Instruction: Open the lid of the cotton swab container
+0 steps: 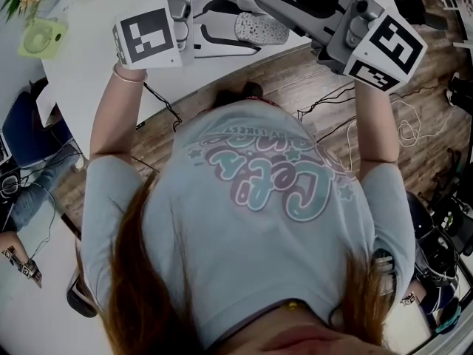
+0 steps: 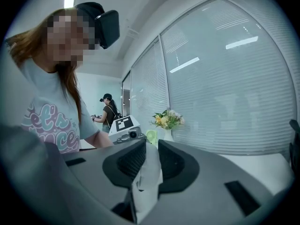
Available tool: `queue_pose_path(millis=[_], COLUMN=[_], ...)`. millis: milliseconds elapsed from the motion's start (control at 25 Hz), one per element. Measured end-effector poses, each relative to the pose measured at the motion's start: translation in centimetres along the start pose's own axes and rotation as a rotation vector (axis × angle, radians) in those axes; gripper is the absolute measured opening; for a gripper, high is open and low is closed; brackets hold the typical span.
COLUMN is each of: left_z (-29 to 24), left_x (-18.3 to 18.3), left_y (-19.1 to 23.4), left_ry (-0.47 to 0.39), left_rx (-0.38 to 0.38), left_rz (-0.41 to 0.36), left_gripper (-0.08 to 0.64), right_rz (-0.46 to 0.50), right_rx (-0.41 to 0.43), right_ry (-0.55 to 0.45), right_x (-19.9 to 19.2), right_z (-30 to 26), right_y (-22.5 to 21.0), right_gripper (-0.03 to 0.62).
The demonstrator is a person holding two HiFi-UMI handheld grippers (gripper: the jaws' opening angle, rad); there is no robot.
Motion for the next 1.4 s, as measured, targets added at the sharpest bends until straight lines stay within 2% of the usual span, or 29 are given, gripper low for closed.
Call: queue_pose_path(millis=[360, 600, 800, 1040, 1240, 1400], left_z=[0.0, 0.0, 0.1, 0.1, 0.1, 0.2], left_x=[0.1, 0.1, 0.0, -0.1, 0.1, 0.1], left_y=[0.0, 0.1, 0.2, 0.2, 0.2, 0.2], left_ry=[-0.027, -0.073, -0.068, -0.044, -0.037, -0.025], left_rx=[-0.008, -0.017, -0.018, -0.007, 0.01, 0.024], left_rz=[0.017, 0.072, 0.102, 0.093, 0.079, 0.074], left_gripper=[0.187, 0.187, 0.187, 0.187, 0.187, 0.187], right_rz=[-0.076, -0.042, -0.049, -0.07, -0.064, -0.05], right_rx=[-0.012, -0.024, -0.022, -0.04, -0.036, -0.014], right_ry=[-0.007, -0.008, -0.029, -0.081, -0.114, -0.114], right_x=[-0.5, -0.9, -0.7, 0.1, 0.2, 0.3], right_z=[-0.2, 0.1, 0.7, 1.8, 2.8, 3.8], right_y=[-0.7, -0.5, -0.4, -0.7, -0.2, 0.6], right_gripper=[0.083, 0.098, 0.142, 0.153, 0.217, 0.227])
Point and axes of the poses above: the fingertips, and each gripper's own axes: z backward along the fingers, y to its left, x out of its top, the point moved 2 cm from there along z, backward along the fingers, and after that the axes turned 7 degrees about z, right-handed, at the moved point
